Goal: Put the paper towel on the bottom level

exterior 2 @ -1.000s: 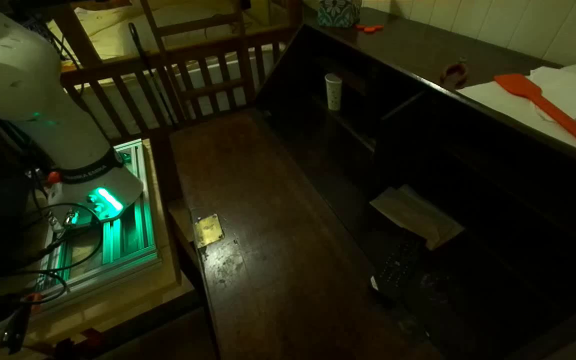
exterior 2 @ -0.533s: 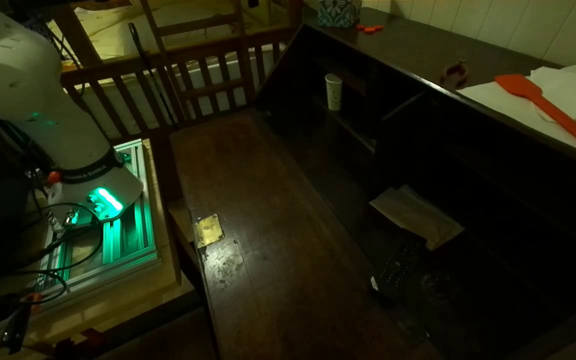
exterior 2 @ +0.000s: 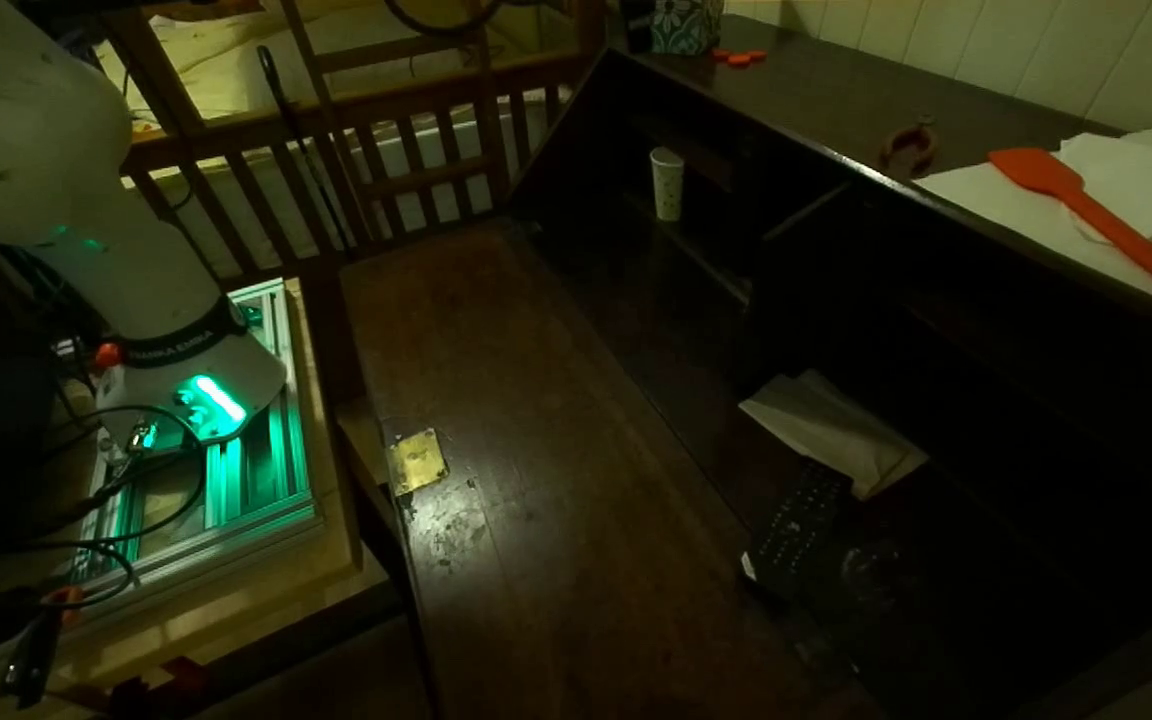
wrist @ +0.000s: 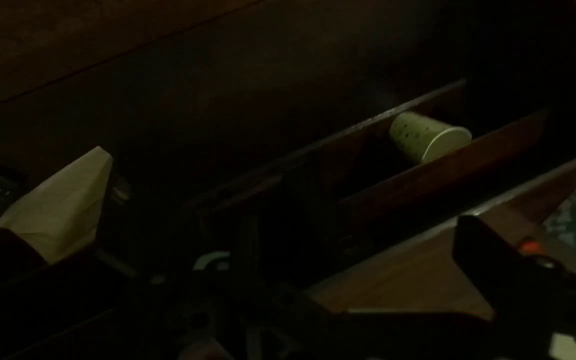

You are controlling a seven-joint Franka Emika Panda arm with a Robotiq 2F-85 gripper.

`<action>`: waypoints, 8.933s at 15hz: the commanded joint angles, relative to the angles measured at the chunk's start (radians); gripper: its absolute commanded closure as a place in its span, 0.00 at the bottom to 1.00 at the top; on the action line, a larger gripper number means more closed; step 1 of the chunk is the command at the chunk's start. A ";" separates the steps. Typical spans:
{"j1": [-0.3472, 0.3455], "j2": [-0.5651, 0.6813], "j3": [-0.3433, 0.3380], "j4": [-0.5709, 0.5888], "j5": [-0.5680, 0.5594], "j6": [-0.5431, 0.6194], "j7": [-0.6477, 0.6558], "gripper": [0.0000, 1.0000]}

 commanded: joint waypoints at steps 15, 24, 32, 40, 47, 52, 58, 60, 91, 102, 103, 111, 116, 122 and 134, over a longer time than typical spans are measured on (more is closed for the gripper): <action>-0.142 0.435 0.004 0.334 0.244 0.110 0.310 0.00; -0.254 0.685 0.020 0.623 0.450 0.169 0.542 0.07; -0.294 0.833 0.029 0.767 0.425 0.237 0.655 0.27; -0.318 0.894 0.039 0.829 0.413 0.224 0.692 0.60; -0.325 0.910 0.042 0.860 0.397 0.208 0.680 1.00; -0.313 0.903 0.027 0.861 0.359 0.191 0.699 0.99; -0.263 0.819 -0.051 0.787 0.221 0.096 0.748 0.99; -0.258 0.804 -0.065 0.780 0.208 0.057 0.746 0.99; -0.329 1.038 -0.027 1.152 0.046 -0.257 0.870 0.00; -0.351 0.981 0.028 1.076 0.184 -0.064 0.790 0.00; -0.350 0.966 0.032 1.051 0.198 -0.048 0.777 0.00; -0.401 0.761 0.075 0.718 0.379 0.016 0.501 0.00; -0.402 0.784 0.068 0.705 0.439 0.056 0.427 0.00; -0.415 0.837 0.116 0.715 0.514 0.137 0.327 0.00; -0.461 0.842 0.166 0.743 0.800 0.134 0.108 0.18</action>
